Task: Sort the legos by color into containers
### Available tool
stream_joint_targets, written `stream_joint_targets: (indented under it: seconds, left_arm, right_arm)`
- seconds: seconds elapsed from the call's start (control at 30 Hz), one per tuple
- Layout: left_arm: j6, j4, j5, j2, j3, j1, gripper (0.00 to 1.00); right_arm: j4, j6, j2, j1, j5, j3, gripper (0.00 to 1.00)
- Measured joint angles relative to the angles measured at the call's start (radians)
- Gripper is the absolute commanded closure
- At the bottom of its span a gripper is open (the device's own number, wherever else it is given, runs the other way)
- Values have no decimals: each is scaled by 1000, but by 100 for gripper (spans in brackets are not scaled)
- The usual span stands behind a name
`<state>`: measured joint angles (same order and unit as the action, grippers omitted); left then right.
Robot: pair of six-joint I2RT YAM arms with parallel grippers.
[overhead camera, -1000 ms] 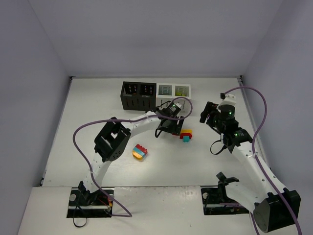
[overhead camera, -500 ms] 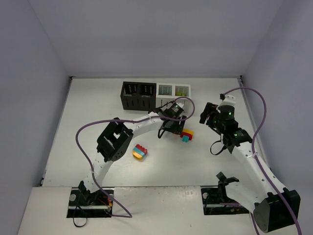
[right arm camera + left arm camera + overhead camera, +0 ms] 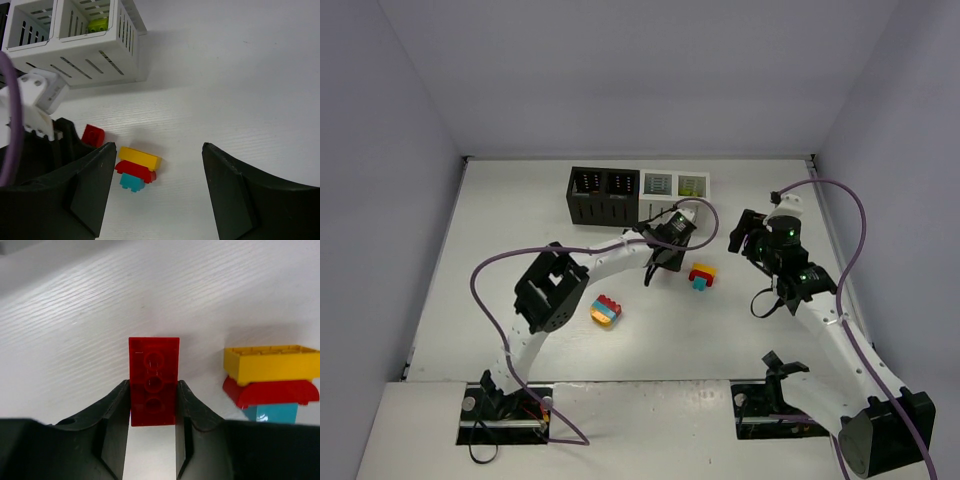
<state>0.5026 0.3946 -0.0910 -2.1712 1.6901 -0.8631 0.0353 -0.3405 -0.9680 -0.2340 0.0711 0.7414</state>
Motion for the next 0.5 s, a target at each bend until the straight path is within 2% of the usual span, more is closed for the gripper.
stream_joint_targets:
  seconds: [0.27, 0.37, 0.5]
  left_arm:
    - [-118, 43, -127, 267, -25, 25, 100]
    - [-156, 42, -150, 320, 24, 82, 100]
    - [-196, 53, -142, 291, 122, 208, 100]
  right_arm:
    - [0, 0, 0, 0, 0, 0, 34]
    - [0, 0, -3, 0, 0, 0, 34]
    - [0, 0, -9, 0, -1, 0, 34]
